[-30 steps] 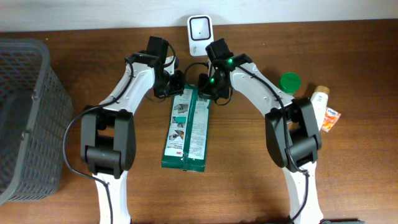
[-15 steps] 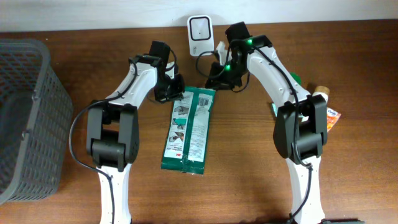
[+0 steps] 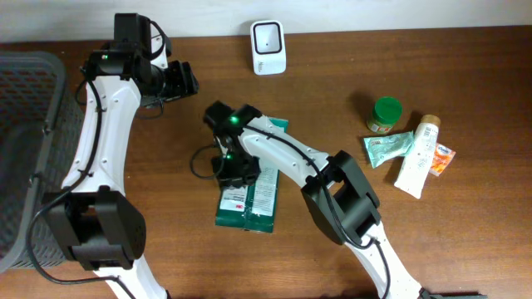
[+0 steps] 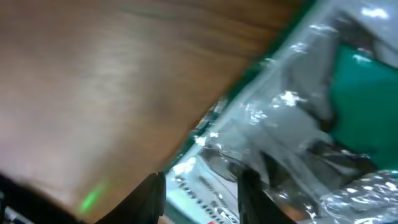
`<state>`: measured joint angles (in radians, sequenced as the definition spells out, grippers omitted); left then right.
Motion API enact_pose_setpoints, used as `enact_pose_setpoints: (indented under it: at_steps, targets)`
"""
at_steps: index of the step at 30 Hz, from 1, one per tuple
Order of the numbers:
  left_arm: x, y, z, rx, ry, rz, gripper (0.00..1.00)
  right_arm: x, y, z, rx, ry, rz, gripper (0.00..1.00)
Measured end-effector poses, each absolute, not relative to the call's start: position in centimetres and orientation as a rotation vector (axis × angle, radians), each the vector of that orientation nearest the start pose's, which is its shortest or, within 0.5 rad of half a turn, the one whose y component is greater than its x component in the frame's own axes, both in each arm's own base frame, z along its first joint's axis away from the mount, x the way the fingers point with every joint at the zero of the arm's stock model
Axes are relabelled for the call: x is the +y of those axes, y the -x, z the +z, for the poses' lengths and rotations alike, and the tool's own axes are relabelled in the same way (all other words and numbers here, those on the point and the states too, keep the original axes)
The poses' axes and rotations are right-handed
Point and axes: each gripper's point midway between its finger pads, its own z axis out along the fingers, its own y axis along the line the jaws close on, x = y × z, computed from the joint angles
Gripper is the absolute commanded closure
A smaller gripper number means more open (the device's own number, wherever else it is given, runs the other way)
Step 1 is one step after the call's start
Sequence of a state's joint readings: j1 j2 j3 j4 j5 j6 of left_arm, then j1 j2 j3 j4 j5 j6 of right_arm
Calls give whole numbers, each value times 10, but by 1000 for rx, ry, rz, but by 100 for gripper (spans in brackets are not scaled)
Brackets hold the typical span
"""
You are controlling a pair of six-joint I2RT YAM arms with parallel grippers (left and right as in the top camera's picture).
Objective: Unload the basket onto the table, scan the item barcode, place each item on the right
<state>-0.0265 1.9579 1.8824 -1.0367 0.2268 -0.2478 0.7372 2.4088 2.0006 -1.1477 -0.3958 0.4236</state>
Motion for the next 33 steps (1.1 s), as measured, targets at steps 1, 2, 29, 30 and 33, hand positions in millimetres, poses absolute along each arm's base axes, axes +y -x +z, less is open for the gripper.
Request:
enact_pose_setpoints:
  at_steps: [1, 2, 29, 30, 33]
  targets:
    - [-51, -474, 183, 2684, 219, -387, 27, 354, -307, 13, 3272, 457, 509, 64]
    - [-51, -474, 183, 2684, 208, -385, 27, 346, -315, 12, 3278, 398, 473, 63]
    - [-197, -389, 4, 3045, -82, -884, 100, 220, -379, 13, 3052, -168, 1149, 64]
    - [-196, -388, 4, 3051, -68, -879, 100, 226, -382, 14, 3023, -136, 1173, 64]
    - [-192, -383, 3, 3085, -27, -872, 100, 258, -385, 19, 2946, 9, 1219, 64]
